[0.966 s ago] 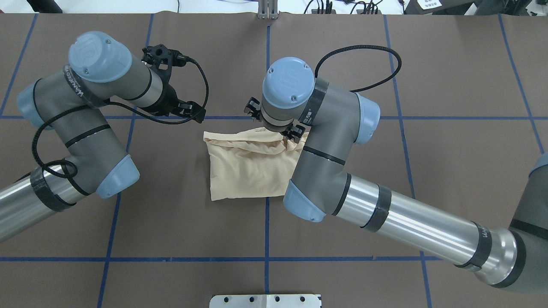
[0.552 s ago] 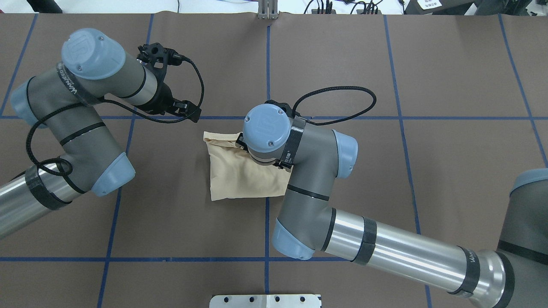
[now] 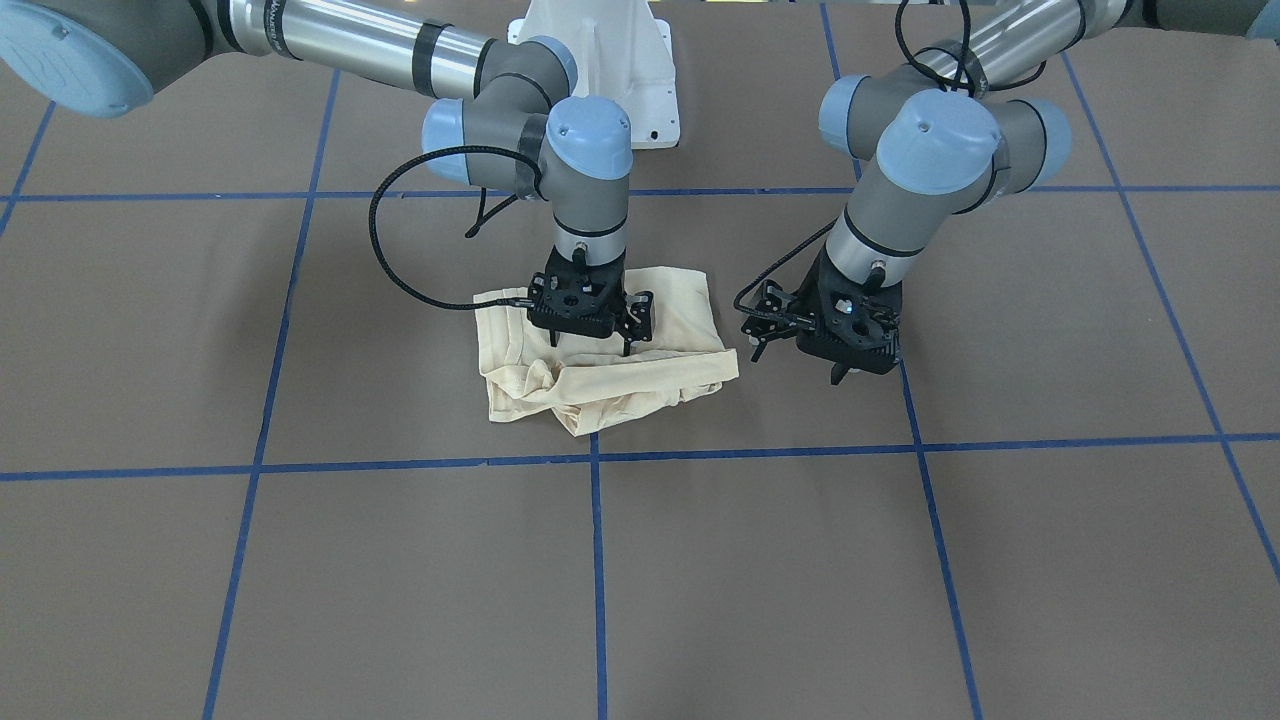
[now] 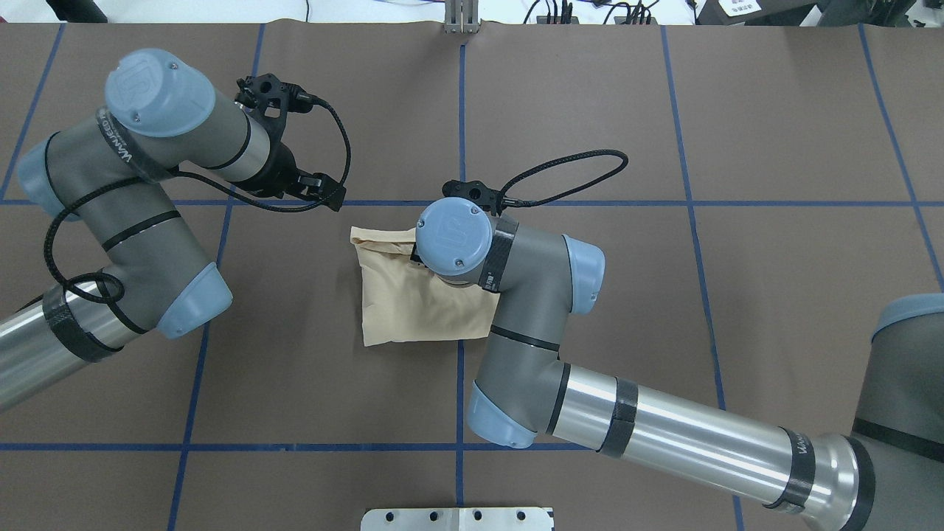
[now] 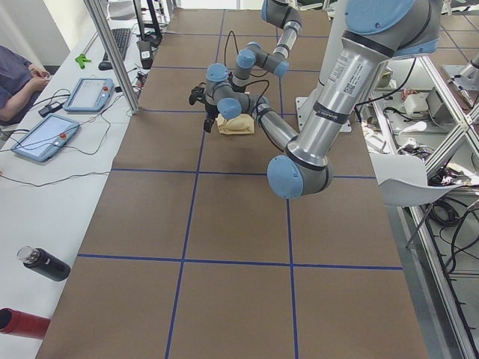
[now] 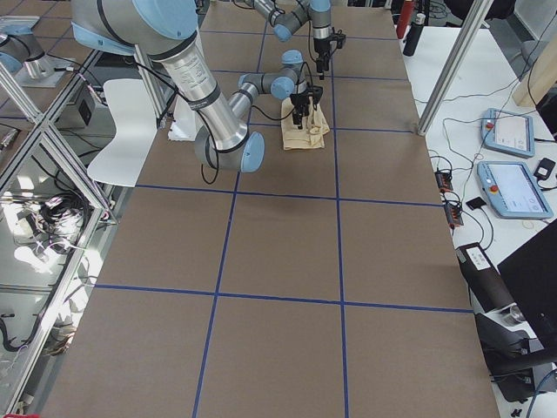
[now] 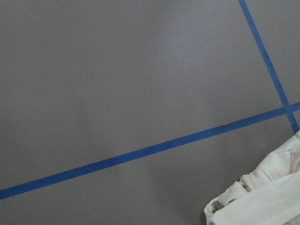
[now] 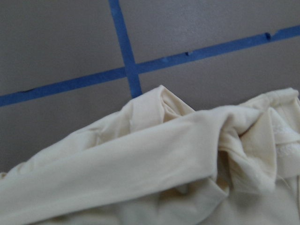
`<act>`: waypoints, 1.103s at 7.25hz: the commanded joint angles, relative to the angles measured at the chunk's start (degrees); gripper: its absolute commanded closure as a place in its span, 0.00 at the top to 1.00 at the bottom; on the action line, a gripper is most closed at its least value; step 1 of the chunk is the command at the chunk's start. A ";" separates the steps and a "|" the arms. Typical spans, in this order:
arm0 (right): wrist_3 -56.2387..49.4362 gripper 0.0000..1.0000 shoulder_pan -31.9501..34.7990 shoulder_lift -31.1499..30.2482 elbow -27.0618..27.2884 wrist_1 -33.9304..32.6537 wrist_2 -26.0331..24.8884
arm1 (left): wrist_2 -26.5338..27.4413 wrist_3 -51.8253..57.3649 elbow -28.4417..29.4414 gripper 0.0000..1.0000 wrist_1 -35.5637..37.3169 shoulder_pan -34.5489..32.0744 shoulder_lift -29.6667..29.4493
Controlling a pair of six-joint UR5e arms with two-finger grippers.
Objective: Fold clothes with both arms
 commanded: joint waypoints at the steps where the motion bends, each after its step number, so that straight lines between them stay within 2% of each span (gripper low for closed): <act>1: -4.22 1.00 2.04 2.66 -7.54 9.01 -1.43 | 0.00 0.08 0.00 1.00 0.00 0.00 0.00; 5: -9.94 1.00 9.16 6.01 -12.13 11.65 -1.34 | 0.00 -0.01 -0.26 1.00 0.00 0.00 0.00; 8: -10.30 1.00 10.31 6.38 -12.23 11.66 -0.55 | 0.00 -0.53 -0.53 1.00 0.00 0.00 0.00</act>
